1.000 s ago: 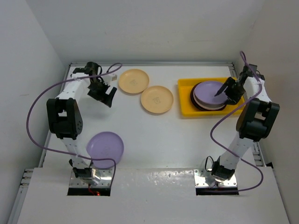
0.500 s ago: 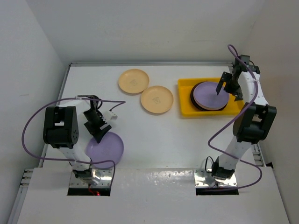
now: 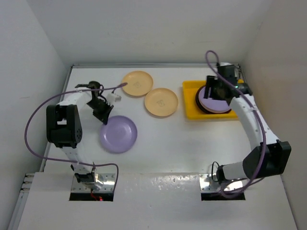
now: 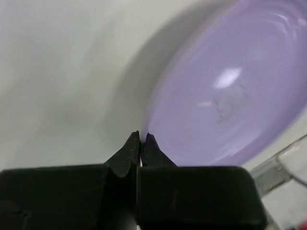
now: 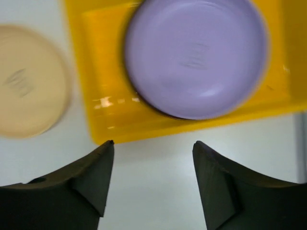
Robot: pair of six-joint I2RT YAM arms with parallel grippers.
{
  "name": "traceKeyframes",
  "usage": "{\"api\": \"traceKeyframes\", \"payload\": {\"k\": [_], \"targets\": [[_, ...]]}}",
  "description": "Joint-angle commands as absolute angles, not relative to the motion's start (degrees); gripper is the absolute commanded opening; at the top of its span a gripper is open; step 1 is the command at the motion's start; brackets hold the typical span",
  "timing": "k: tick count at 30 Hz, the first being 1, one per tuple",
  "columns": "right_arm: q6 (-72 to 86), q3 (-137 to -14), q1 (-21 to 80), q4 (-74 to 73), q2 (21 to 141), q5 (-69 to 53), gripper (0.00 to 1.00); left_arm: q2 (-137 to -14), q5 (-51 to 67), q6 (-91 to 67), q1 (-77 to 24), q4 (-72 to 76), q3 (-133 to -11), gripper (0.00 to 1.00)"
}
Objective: Place the plates into the plastic bin on the countertop
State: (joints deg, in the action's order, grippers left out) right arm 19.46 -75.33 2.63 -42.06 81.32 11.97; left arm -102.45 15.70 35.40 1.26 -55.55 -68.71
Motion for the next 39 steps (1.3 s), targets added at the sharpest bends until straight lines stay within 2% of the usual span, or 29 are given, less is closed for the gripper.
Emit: {"api": "traceKeyframes", "payload": {"k": [1,3,4,5,7,9,10,14,15,18,21,22,24,25,26,27,30,31,33,34,35,39], "targets": [[19.4,-71.0,15.3,-32.2,79.2,6.4,0.64,-100.0,31.3,33.4,1.8,-56.8,-78.4,0.0],[19.7,-70.0,21.3,-26.0,81.0,-2.4,0.64,-99.3,38.0,36.5,-0.3,-59.8,-83.7,0.0],[20.3,-69.9,25.2,-24.3,81.7,-5.1,0.68,-98.5,38.9,37.8,-1.5,-61.3,-85.2,0.0],[21.4,-69.7,28.4,-18.4,84.1,-5.9,0.78,-98.0,38.2,36.0,-3.6,-61.3,-87.2,0.0],[22.8,-70.7,32.4,-14.0,86.1,-6.8,0.85,-98.0,37.7,30.1,-4.8,-58.6,-88.8,0.0],[24.5,-74.2,36.3,-11.9,90.4,-4.8,0.85,-98.6,36.0,27.3,-5.5,-58.5,-91.8,0.0],[25.0,-75.2,37.5,-12.0,91.5,0.8,0.83,-99.4,35.3,26.3,-5.5,-58.5,-92.6,0.0],[29.2,-78.0,39.4,-10.3,97.9,3.8,0.7,-99.4,37.3,25.0,-5.5,-58.5,-93.2,0.0],[29.4,-78.0,39.4,-10.0,98.7,4.0,0.61,-99.4,38.0,25.0,-5.5,-58.5,-93.2,0.0],[30.5,-77.7,39.6,-9.3,99.7,5.9,0.42,-98.9,38.6,25.0,-5.5,-58.5,-93.7,0.0],[30.7,-77.4,39.5,-8.9,100.9,5.4,0.35,-98.9,40.6,25.0,-5.5,-58.5,-93.7,0.0],[30.8,-77.3,39.5,-9.0,101.0,5.4,0.22,-98.9,40.6,25.0,-5.5,-58.5,-93.7,0.0],[31.7,-76.9,39.6,-9.0,100.6,6.6,0.07,-98.9,40.6,25.0,-5.5,-58.5,-94.2,0.0],[32.0,-76.6,39.5,-8.9,100.4,8.0,0.0,-98.9,40.1,25.0,-5.5,-58.5,-94.2,0.0],[32.3,-75.8,39.4,-8.4,99.3,8.9,0.0,-99.4,39.1,24.4,-5.5,-58.5,-94.2,0.0],[32.5,-75.7,38.4,-9.0,98.9,8.9,0.0,-99.4,38.3,23.8,-5.5,-59.1,-94.9,0.4],[34.9,-75.8,33.3,-13.5,95.6,8.7,0.0,-100.0,34.6,22.2,-5.0,-59.2,-96.7,1.0],[36.5,-75.2,28.0,-14.4,92.1,8.7,0.0,-100.0,32.6,21.5,-3.5,-58.5,-97.2,1.0],[37.5,-72.9,23.8,-17.3,89.4,7.3,0.0,-100.0,29.9,19.2,-2.3,-56.7,-97.2,1.0],[38.7,-71.1,16.3,-17.7,85.3,6.7,0.0,-100.0,26.4,18.6,-1.7,-56.2,-97.2,1.0],[38.8,-69.8,13.6,-20.9,84.2,6.4,0.0,-100.0,25.3,18.5,-0.3,-56.2,-97.2,1.0],[38.9,-67.2,-4.8,-26.8,80.9,3.3,0.0,-101.2,25.3,17.4,3.2,-55.6,-95.9,1.0]]}}
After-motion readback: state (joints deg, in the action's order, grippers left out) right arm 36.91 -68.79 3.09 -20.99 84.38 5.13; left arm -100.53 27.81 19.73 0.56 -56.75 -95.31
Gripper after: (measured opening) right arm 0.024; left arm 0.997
